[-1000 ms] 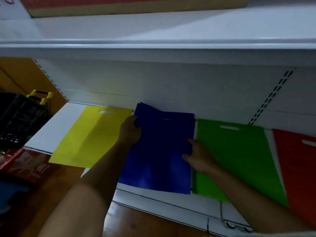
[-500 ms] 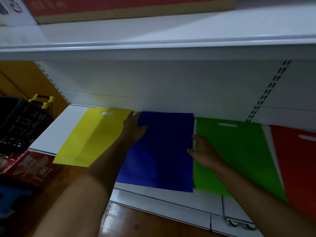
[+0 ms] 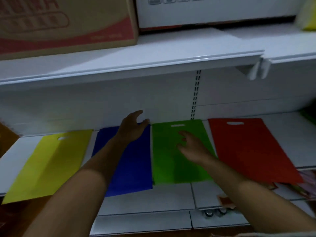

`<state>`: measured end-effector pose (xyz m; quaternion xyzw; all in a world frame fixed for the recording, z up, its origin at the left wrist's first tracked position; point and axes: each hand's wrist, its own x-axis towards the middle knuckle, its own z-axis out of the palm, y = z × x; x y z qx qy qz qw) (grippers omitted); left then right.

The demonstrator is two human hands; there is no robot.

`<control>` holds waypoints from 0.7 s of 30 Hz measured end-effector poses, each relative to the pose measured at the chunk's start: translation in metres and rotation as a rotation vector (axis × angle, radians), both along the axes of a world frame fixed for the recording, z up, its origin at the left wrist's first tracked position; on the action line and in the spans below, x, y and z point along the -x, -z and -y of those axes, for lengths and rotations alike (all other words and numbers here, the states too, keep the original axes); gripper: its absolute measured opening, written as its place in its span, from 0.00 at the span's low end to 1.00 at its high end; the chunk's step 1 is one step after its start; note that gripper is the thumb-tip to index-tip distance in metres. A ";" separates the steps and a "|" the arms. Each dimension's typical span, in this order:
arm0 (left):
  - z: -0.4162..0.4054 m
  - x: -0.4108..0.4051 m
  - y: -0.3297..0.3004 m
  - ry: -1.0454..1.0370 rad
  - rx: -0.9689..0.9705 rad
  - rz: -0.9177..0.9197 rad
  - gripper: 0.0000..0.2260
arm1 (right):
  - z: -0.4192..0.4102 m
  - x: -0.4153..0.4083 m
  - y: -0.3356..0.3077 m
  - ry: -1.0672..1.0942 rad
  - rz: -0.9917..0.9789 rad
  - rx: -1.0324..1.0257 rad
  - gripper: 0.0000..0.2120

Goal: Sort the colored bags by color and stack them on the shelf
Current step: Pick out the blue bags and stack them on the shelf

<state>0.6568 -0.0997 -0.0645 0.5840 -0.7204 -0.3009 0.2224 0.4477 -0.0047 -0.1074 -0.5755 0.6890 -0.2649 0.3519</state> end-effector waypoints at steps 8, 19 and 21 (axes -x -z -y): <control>-0.024 0.131 -0.032 0.187 0.076 0.009 0.26 | -0.050 0.110 -0.026 0.128 -0.158 0.089 0.25; -0.106 0.374 -0.049 0.306 0.131 0.036 0.27 | -0.143 0.342 -0.031 0.159 -0.317 0.097 0.30; -0.121 0.416 -0.053 0.301 0.120 0.014 0.27 | -0.155 0.382 -0.033 0.169 -0.361 0.066 0.31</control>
